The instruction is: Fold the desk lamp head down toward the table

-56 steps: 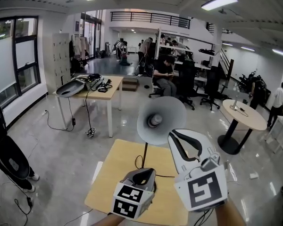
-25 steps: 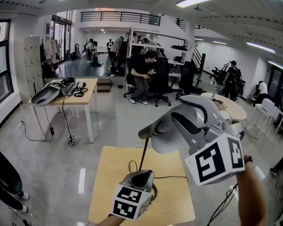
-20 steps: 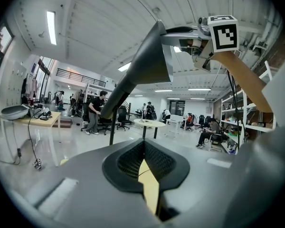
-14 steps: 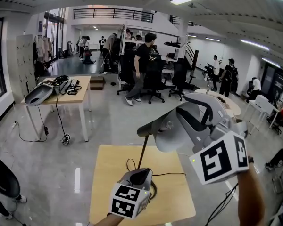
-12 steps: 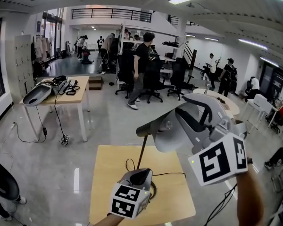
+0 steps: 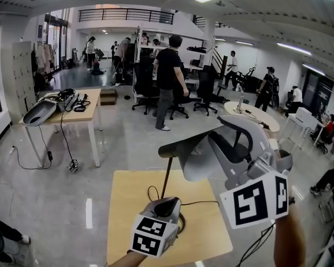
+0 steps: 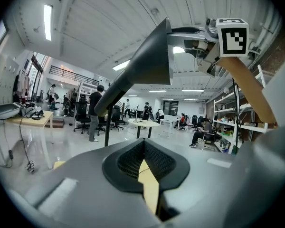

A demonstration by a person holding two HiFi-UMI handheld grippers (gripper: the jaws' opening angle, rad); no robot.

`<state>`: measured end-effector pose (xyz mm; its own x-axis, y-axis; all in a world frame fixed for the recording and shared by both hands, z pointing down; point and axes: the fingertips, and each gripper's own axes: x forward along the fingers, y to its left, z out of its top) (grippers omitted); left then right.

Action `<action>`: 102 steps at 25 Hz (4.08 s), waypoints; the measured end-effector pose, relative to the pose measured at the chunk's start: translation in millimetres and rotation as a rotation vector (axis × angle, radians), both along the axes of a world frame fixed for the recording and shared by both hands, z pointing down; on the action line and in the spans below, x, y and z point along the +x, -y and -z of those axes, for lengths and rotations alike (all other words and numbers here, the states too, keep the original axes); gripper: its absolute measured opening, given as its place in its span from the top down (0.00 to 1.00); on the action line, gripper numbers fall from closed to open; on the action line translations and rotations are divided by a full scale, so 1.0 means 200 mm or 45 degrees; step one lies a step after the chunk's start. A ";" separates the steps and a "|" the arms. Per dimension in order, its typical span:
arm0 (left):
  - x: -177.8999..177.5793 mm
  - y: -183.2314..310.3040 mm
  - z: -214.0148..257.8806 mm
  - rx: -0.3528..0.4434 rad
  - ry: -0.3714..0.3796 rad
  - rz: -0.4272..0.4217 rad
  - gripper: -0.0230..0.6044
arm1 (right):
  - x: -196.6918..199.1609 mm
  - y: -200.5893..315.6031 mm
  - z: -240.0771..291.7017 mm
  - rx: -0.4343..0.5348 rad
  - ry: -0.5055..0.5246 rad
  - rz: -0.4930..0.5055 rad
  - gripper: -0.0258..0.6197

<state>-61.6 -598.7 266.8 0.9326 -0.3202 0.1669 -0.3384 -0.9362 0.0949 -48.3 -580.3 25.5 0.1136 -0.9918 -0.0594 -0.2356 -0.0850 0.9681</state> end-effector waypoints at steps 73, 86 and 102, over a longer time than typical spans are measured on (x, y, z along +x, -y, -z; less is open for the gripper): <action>0.25 -0.17 -0.12 -0.072 -0.035 0.090 0.95 | 0.38 -0.57 -0.47 0.220 0.138 -0.190 0.87; 0.48 -0.44 -0.36 -0.101 -0.007 0.091 0.95 | 0.65 -0.82 -0.86 0.188 0.179 -0.203 0.89; 0.87 -0.61 -0.60 -0.112 0.037 0.101 0.95 | 1.07 -0.89 -1.29 0.224 0.263 -0.230 0.90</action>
<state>112.6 -476.8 386.5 0.8992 -0.3759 0.2240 -0.4151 -0.8947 0.1649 165.1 -401.4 283.4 0.3145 -0.9309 -0.1858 -0.3914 -0.3054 0.8680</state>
